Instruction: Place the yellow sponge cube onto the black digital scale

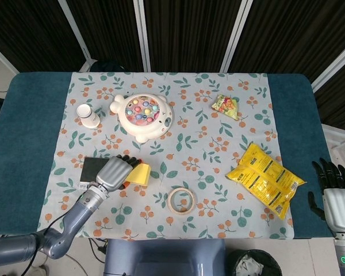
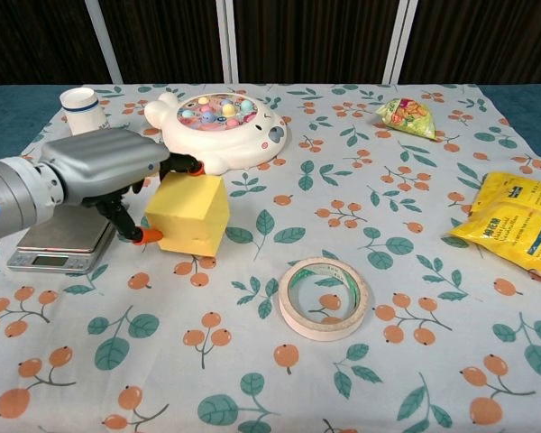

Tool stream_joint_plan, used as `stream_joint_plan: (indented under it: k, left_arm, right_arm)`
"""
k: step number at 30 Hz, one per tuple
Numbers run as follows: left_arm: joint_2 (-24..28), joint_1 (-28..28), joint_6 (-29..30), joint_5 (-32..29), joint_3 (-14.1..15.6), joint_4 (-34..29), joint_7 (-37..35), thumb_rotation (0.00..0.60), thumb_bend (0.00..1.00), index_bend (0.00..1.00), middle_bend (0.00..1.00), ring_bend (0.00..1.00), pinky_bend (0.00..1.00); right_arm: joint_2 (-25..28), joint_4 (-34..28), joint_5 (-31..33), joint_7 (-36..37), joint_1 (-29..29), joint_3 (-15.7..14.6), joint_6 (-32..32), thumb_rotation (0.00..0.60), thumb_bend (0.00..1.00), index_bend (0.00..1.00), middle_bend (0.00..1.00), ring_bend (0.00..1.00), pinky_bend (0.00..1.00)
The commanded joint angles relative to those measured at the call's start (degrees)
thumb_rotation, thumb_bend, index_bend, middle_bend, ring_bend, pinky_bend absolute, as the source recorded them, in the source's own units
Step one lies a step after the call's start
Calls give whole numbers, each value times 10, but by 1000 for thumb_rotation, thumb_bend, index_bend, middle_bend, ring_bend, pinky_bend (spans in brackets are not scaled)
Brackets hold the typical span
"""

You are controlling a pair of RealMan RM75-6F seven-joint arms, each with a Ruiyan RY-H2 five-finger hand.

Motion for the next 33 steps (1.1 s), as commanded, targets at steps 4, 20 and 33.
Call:
stream_joint_plan:
  k: [4, 20, 33]
  left_arm:
    - [79, 24, 25, 23, 3, -30, -51, 600, 380, 360, 424, 309, 455]
    - [147, 59, 16, 119, 59, 98, -229, 600, 379, 374, 423, 307, 455]
    - [126, 71, -2, 130, 72, 168, -319, 600, 375, 375, 420, 307, 455]
  right_arm:
    - [-3, 0, 0, -5, 2, -2, -5, 600, 560, 0, 43, 36, 0]
    - [-13, -2, 6, -30, 7, -4, -17, 600, 560, 0, 43, 36, 0]
    - [-14, 2, 14, -27, 7, 0, -18, 600, 560, 0, 43, 36, 0]
